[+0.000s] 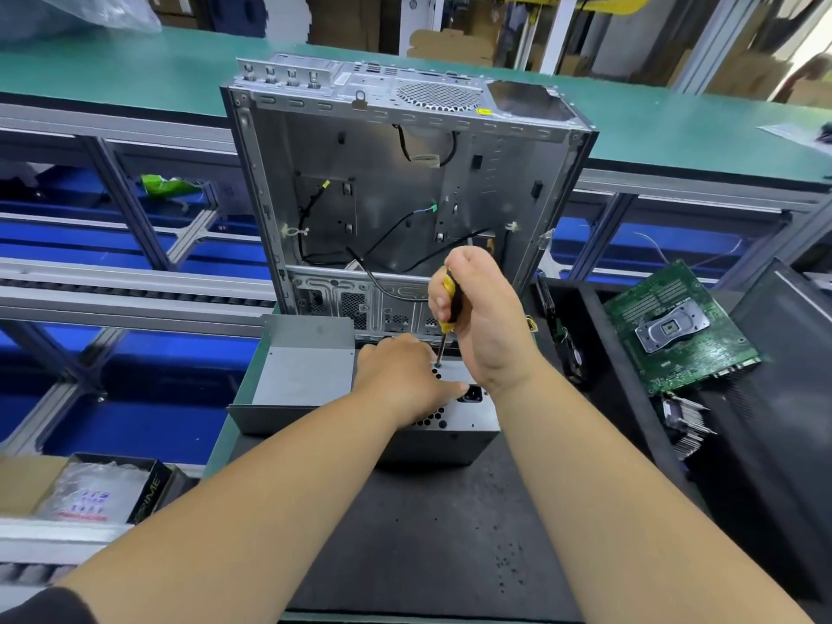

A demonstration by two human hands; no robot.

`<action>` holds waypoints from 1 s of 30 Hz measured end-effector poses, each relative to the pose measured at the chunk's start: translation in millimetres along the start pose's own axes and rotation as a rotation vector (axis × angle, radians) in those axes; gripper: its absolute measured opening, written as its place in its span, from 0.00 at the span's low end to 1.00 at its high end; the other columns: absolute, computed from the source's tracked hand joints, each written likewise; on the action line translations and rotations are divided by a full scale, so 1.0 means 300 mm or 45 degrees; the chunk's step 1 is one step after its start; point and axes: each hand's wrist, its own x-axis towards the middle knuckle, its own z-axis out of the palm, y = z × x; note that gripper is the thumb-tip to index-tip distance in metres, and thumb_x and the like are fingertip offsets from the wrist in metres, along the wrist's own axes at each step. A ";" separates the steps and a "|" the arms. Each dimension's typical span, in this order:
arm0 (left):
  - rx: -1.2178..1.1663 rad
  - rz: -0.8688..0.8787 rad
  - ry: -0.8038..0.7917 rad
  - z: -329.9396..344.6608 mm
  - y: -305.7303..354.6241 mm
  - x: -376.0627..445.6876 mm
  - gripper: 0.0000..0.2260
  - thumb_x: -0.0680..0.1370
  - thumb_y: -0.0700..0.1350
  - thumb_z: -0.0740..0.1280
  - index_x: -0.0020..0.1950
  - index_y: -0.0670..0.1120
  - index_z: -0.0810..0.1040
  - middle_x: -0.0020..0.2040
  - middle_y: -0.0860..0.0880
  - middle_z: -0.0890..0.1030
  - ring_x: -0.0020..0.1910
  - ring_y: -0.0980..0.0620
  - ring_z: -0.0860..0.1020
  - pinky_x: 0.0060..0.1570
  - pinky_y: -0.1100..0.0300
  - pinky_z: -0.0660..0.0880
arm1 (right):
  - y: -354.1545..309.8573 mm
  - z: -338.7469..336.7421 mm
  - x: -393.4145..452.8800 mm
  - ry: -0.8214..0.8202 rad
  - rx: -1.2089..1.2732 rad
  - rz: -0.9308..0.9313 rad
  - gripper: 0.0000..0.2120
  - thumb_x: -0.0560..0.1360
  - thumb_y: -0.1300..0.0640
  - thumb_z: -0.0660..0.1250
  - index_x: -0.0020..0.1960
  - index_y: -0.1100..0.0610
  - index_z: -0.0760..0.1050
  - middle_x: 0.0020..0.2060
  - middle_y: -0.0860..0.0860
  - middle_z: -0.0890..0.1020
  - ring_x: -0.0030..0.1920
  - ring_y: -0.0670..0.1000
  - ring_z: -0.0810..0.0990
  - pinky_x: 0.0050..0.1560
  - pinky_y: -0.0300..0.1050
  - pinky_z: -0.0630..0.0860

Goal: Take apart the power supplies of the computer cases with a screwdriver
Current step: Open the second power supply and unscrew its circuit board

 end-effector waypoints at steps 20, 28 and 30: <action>0.001 0.022 0.108 0.015 -0.007 -0.008 0.21 0.71 0.72 0.63 0.40 0.54 0.71 0.49 0.53 0.74 0.54 0.48 0.72 0.51 0.53 0.62 | -0.003 -0.011 0.005 0.028 0.038 0.006 0.11 0.78 0.48 0.60 0.43 0.55 0.67 0.30 0.49 0.72 0.31 0.49 0.68 0.35 0.41 0.65; -0.017 0.044 0.139 0.030 -0.013 -0.007 0.27 0.71 0.72 0.63 0.57 0.53 0.78 0.58 0.53 0.75 0.61 0.48 0.72 0.57 0.52 0.63 | -0.022 -0.047 -0.008 0.054 -0.117 0.012 0.15 0.79 0.46 0.61 0.44 0.55 0.79 0.35 0.49 0.80 0.41 0.50 0.79 0.42 0.41 0.75; -0.013 0.048 0.144 0.028 -0.010 -0.012 0.26 0.71 0.72 0.63 0.55 0.53 0.78 0.56 0.53 0.75 0.59 0.49 0.72 0.56 0.52 0.63 | -0.021 -0.031 -0.013 -0.009 -0.008 0.037 0.23 0.84 0.47 0.54 0.41 0.56 0.80 0.32 0.51 0.77 0.37 0.50 0.76 0.41 0.40 0.73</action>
